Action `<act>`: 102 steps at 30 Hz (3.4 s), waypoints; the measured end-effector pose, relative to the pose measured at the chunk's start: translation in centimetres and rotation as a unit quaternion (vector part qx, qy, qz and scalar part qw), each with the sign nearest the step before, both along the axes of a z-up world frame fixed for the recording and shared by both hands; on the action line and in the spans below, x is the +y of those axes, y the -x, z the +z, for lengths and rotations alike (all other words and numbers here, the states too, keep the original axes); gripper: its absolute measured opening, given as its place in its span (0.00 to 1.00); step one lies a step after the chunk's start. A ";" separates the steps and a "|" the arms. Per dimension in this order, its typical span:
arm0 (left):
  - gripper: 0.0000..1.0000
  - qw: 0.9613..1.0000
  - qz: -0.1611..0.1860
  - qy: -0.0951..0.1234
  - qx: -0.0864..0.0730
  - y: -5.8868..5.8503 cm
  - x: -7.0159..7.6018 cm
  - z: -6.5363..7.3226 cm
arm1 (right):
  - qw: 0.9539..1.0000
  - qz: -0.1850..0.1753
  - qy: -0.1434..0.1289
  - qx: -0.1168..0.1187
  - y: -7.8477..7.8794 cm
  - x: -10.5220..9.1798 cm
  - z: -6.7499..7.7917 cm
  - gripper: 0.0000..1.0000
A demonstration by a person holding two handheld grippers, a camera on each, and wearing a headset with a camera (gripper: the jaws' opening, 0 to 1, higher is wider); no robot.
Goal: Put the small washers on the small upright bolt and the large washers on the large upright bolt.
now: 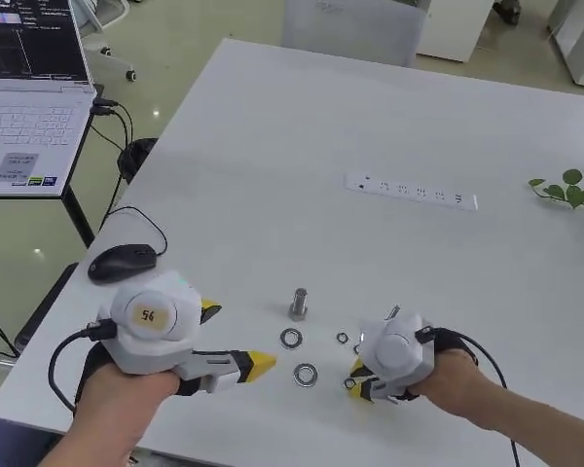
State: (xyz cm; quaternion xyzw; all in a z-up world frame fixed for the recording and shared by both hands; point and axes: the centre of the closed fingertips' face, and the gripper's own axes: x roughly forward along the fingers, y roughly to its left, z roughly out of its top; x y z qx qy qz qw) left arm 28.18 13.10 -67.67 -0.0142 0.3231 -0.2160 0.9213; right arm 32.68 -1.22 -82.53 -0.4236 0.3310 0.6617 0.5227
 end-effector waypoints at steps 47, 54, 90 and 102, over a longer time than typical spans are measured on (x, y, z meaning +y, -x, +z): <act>0.64 1.000 -0.004 0.000 0.007 0.1 -0.3 -0.4 | 0.997 -0.067 -0.024 -0.026 -2.6 -2.2 2.6 0.12; 0.64 1.000 -0.005 0.000 0.008 0.2 -0.4 -0.5 | 0.993 -0.099 -0.038 -0.044 -4.9 -3.6 4.7 0.12; 0.64 1.000 -0.009 -0.001 0.011 0.2 -0.4 -0.7 | 0.988 -0.133 -0.029 -0.071 -12.6 -4.1 8.6 0.12; 0.64 1.000 0.000 0.003 0.012 0.2 -0.1 -0.8 | 0.992 -0.112 -0.009 -0.060 -12.8 -3.0 7.5 0.13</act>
